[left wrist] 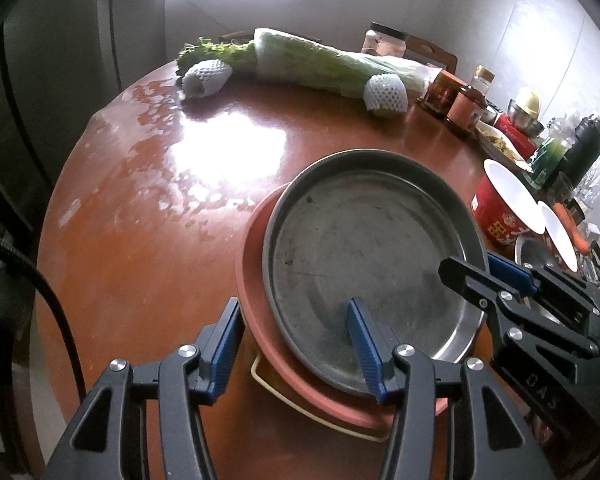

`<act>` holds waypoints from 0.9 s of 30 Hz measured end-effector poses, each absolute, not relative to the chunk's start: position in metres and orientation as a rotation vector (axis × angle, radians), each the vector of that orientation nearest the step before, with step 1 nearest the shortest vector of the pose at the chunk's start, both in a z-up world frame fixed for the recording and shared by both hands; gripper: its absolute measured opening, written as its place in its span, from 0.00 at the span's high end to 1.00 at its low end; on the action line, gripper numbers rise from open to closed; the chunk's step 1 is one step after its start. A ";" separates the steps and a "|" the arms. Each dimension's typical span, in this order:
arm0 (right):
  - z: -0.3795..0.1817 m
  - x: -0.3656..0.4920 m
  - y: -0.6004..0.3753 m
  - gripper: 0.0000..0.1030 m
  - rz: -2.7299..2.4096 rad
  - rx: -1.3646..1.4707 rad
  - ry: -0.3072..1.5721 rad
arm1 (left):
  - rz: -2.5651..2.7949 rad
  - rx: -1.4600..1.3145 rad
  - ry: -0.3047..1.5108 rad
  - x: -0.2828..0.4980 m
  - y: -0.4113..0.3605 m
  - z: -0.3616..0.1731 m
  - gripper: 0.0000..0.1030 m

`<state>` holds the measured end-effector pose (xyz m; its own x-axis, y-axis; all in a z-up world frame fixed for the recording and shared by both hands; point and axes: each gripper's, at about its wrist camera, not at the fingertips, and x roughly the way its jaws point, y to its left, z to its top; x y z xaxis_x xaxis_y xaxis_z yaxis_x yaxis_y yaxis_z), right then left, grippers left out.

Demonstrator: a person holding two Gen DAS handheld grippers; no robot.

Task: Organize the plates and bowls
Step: 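Open the right tool to release the steel plate and withdraw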

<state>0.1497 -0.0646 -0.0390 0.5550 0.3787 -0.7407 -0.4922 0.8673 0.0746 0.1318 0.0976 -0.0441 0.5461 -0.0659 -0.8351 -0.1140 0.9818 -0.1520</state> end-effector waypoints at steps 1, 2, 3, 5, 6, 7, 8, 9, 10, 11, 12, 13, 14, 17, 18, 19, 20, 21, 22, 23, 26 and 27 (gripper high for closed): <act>-0.039 0.152 -0.065 0.74 0.514 -0.145 0.837 | 0.027 -0.198 0.995 0.134 0.098 -0.044 0.49; -0.039 0.153 -0.066 0.74 0.513 -0.144 0.837 | 0.026 -0.198 0.996 0.135 0.098 -0.044 0.49; -0.039 0.154 -0.066 0.74 0.512 -0.143 0.838 | 0.025 -0.200 0.998 0.137 0.098 -0.044 0.49; -0.040 0.156 -0.066 0.73 0.514 -0.140 0.841 | 0.021 -0.203 1.001 0.138 0.098 -0.044 0.49; -0.040 0.156 -0.066 0.73 0.515 -0.138 0.841 | 0.020 -0.204 1.003 0.138 0.099 -0.044 0.49; -0.039 0.156 -0.066 0.72 0.517 -0.136 0.840 | 0.022 -0.205 1.004 0.137 0.100 -0.044 0.49; -0.039 0.156 -0.066 0.71 0.519 -0.134 0.838 | 0.024 -0.206 1.005 0.136 0.101 -0.044 0.49; -0.039 0.155 -0.066 0.71 0.520 -0.136 0.836 | 0.025 -0.207 1.006 0.136 0.102 -0.044 0.49; -0.039 0.155 -0.065 0.70 0.519 -0.138 0.837 | 0.029 -0.211 1.007 0.134 0.103 -0.044 0.49; -0.039 0.155 -0.065 0.68 0.519 -0.137 0.835 | 0.029 -0.217 1.006 0.132 0.104 -0.043 0.49; -0.039 0.154 -0.064 0.68 0.521 -0.135 0.834 | 0.030 -0.220 1.002 0.131 0.105 -0.042 0.49; -0.038 0.153 -0.065 0.67 0.521 -0.132 0.835 | 0.036 -0.219 0.995 0.128 0.106 -0.040 0.49; -0.038 0.153 -0.065 0.67 0.520 -0.128 0.835 | 0.048 -0.214 0.986 0.126 0.108 -0.037 0.49; -0.034 0.151 -0.066 0.65 0.503 -0.132 0.822 | 0.070 -0.205 0.950 0.115 0.109 -0.028 0.49; -0.033 0.150 -0.067 0.65 0.502 -0.132 0.817 | 0.073 -0.205 0.941 0.113 0.110 -0.025 0.49; -0.032 0.149 -0.069 0.63 0.501 -0.128 0.812 | 0.079 -0.202 0.932 0.110 0.109 -0.022 0.49; -0.029 0.147 -0.071 0.61 0.498 -0.121 0.806 | 0.087 -0.195 0.921 0.107 0.108 -0.019 0.49; -0.028 0.146 -0.073 0.58 0.498 -0.117 0.802 | 0.092 -0.187 0.912 0.104 0.107 -0.015 0.48; -0.025 0.144 -0.074 0.57 0.499 -0.112 0.796 | 0.092 -0.183 0.906 0.101 0.105 -0.012 0.48; -0.022 0.142 -0.077 0.57 0.498 -0.109 0.786 | 0.093 -0.182 0.899 0.099 0.103 -0.008 0.48; -0.012 0.136 -0.084 0.53 0.501 -0.097 0.759 | 0.091 -0.172 0.872 0.092 0.095 0.002 0.46; -0.007 0.132 -0.087 0.53 0.502 -0.092 0.744 | 0.091 -0.168 0.866 0.090 0.092 0.005 0.46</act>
